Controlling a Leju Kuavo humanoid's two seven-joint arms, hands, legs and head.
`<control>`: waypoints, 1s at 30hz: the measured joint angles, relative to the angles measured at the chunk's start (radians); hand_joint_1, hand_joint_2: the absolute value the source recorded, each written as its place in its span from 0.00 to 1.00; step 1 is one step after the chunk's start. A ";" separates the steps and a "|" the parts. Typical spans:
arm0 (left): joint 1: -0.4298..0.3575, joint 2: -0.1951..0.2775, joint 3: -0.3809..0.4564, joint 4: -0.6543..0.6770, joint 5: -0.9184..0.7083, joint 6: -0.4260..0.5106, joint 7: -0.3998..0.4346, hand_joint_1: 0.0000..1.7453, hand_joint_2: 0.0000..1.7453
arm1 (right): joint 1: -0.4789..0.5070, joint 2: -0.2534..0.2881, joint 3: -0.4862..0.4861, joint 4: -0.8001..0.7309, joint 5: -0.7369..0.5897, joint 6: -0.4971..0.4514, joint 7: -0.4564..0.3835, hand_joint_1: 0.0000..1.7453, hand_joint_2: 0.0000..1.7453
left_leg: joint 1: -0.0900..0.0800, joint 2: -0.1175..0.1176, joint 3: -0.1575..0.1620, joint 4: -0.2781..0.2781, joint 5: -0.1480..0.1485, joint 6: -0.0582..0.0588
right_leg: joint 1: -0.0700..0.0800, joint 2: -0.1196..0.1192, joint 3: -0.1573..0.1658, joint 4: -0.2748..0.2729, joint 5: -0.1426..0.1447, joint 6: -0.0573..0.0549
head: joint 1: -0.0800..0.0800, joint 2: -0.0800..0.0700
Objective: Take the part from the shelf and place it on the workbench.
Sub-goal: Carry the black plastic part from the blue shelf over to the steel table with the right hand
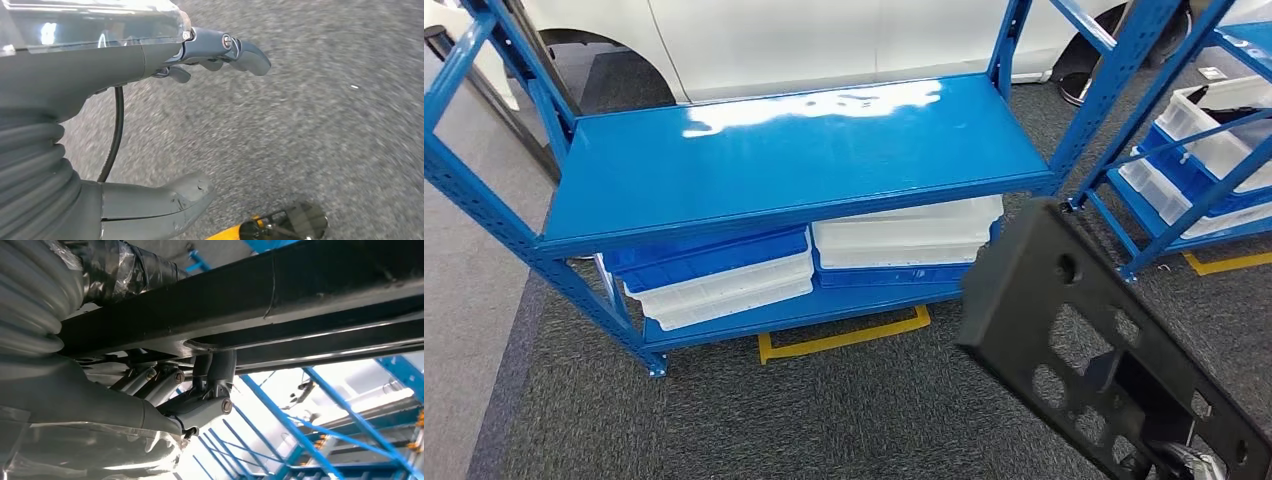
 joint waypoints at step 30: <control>-0.005 -0.001 0.017 0.000 -0.038 -0.017 -0.005 0.00 1.00 | -0.017 0.009 -0.169 -0.182 0.373 -0.025 0.289 1.00 1.00 | -0.001 0.005 0.001 0.004 -0.008 0.003 | 0.004 0.012 -0.035 0.037 0.001 -0.008 | 0.004 0.000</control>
